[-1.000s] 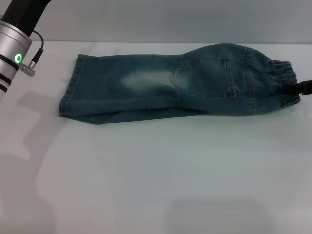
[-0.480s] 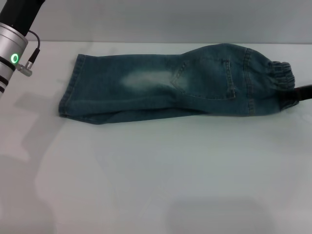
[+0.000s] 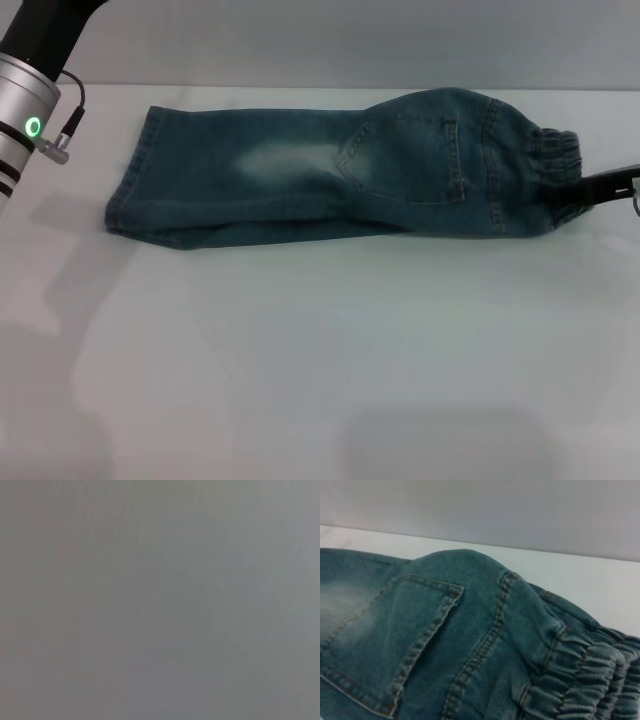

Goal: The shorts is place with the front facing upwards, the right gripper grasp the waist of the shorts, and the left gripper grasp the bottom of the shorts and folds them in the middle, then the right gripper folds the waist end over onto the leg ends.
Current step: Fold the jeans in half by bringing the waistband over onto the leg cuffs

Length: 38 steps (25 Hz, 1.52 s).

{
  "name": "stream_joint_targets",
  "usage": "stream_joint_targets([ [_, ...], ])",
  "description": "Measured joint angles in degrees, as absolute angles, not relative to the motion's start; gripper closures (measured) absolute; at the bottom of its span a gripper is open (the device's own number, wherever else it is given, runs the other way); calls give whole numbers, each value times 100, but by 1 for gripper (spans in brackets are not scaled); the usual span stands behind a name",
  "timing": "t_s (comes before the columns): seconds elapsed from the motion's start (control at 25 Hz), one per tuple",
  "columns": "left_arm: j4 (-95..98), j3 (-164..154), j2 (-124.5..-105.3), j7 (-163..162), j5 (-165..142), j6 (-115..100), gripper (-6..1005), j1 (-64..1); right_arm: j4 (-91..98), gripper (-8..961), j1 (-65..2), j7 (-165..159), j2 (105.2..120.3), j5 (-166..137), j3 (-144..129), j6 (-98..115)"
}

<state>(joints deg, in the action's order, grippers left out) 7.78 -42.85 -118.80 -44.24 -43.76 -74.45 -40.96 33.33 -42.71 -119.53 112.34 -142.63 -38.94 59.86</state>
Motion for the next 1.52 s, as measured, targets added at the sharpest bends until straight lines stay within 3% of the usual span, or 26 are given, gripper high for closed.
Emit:
stream_joint_targets([
  [0.6,747,-4271,-11882,-4346,-4377,-7394,162,-4088,3402,674,-4302,-11656,11311,-14013,-3937,6042],
  [0.8,744,-4290,-11882,-4179,-4377,-7331,163,-4086,3403,883,-4332,-11585,11312,-14010,-3955,6058],
  [0.92,738,-4308,-11882,-4004,-4377,-7207,162,-4089,3447,926,-4348,-11566,11310,-14009,-3955,6173],
  [1.52,598,-4695,-11881,-2891,-4421,-6886,170,-4055,4732,932,-4405,-12278,11125,-13852,-3880,8414],
])
